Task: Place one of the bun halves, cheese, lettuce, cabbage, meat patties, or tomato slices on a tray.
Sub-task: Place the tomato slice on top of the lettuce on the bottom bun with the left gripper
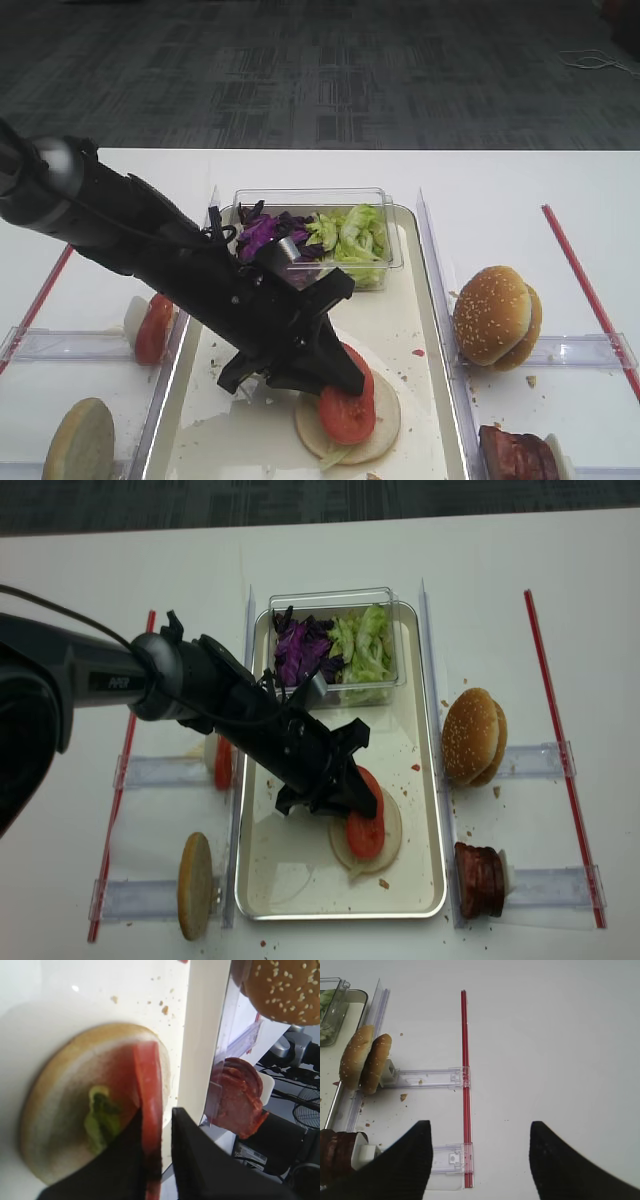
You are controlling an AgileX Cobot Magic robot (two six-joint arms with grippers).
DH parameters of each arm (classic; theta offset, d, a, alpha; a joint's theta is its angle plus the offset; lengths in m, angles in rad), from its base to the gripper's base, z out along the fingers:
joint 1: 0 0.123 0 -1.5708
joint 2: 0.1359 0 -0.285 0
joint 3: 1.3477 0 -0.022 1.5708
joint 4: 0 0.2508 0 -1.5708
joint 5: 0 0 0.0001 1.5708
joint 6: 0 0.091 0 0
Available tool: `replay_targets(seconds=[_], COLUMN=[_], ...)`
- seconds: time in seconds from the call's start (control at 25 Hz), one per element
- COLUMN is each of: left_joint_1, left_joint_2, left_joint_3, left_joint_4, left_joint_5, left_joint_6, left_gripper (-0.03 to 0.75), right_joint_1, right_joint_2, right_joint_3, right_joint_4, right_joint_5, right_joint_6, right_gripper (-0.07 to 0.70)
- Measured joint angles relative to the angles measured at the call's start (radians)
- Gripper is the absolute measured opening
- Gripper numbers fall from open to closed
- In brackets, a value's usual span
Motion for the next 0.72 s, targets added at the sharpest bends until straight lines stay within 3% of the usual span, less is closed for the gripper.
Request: replay_targets(seconds=[0.2,0.4,0.72], left_joint_1=[0.000,0.000,0.000], left_joint_2=[0.000,0.000,0.000], left_joint_3=[0.000,0.000,0.000], left_joint_4=[0.000,0.000,0.002], left_joint_5=[0.000,0.006,0.021], left_joint_6=[-0.008,-0.011,-0.032], left_gripper=[0.144,0.215,0.227], right_joint_1=[0.000,0.000,0.000], right_joint_2=[0.000,0.000,0.000], right_joint_3=[0.000,0.000,0.000], right_joint_4=[0.000,0.000,0.000], right_joint_5=[0.000,0.000,0.000], right_joint_6=[0.000,0.003,0.006], right_gripper=[0.466,0.466,0.466])
